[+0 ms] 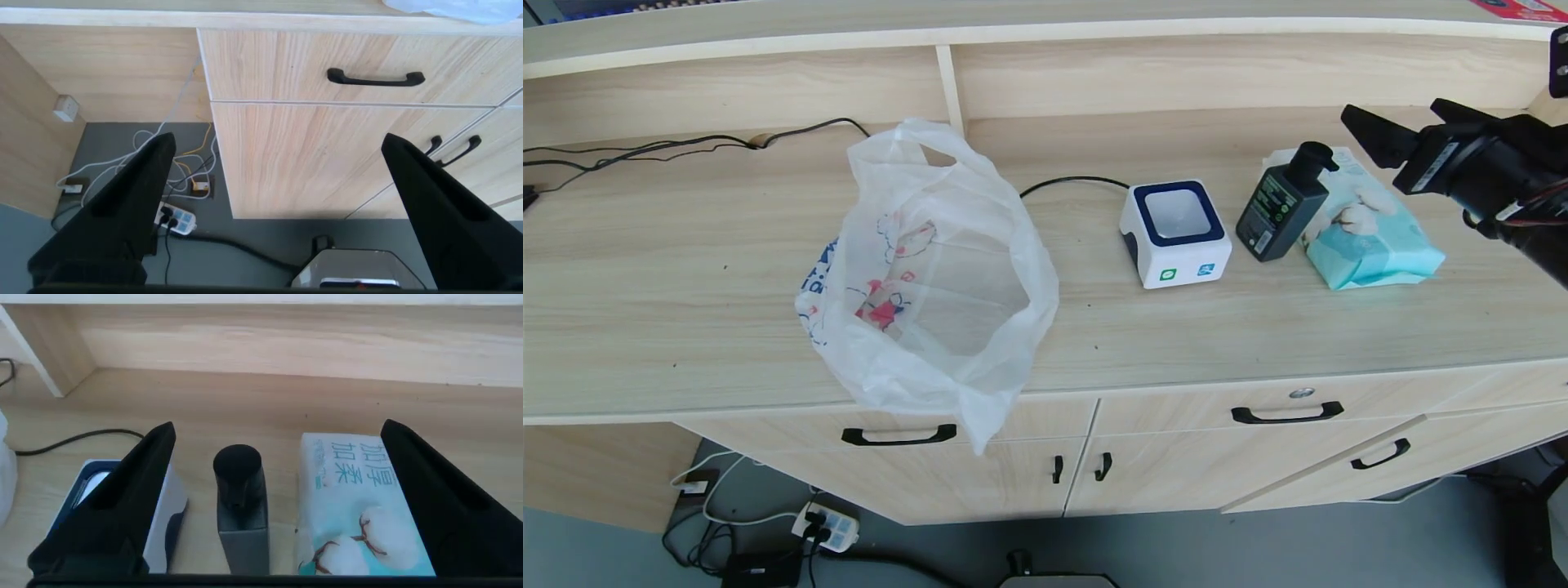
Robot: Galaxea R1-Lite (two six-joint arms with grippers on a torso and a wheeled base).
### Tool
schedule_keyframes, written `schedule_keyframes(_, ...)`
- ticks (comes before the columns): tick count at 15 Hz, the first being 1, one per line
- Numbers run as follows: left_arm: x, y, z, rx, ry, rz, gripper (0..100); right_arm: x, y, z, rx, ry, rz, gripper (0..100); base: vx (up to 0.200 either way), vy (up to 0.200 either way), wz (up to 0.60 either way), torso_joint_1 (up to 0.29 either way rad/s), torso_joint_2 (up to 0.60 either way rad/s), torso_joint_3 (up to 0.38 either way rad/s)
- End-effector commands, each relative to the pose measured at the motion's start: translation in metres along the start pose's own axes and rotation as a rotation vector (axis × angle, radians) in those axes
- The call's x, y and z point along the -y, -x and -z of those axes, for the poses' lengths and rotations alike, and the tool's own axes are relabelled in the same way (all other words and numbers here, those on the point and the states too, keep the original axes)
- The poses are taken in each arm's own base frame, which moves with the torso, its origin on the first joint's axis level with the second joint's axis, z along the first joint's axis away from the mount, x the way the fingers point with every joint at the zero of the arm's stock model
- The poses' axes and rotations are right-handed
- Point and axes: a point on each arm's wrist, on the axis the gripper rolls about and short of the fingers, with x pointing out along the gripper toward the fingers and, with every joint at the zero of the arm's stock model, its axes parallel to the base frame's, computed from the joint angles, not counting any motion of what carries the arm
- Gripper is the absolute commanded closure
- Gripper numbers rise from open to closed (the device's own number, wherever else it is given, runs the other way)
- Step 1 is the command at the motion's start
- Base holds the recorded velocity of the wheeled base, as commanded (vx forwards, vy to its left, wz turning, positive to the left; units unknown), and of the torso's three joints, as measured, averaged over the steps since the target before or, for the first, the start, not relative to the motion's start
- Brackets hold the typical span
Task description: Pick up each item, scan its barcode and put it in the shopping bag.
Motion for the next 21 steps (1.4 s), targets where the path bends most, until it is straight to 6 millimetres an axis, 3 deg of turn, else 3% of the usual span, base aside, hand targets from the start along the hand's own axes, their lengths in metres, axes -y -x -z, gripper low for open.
schedule_keyframes(1,0.000,0.000,0.000,0.000,0.000,0.000,0,-0.001,-0.010,0.030,-0.074,-0.011,-0.005,0,0.000,0.000,0.00,0.000,0.00,0.000)
schedule_keyframes(9,0.000,0.000,0.000,-0.001,-0.002,0.000,0,-0.020,-0.002,0.051,-0.088,-0.016,-0.060,0,0.000,0.000,0.00,0.000,0.00,0.000)
schedule_keyframes(21,0.000,0.000,0.000,-0.001,-0.002,0.000,0,-0.023,-0.025,0.102,-0.111,0.001,-0.068,0,0.000,0.000,0.00,0.000,0.00,0.000)
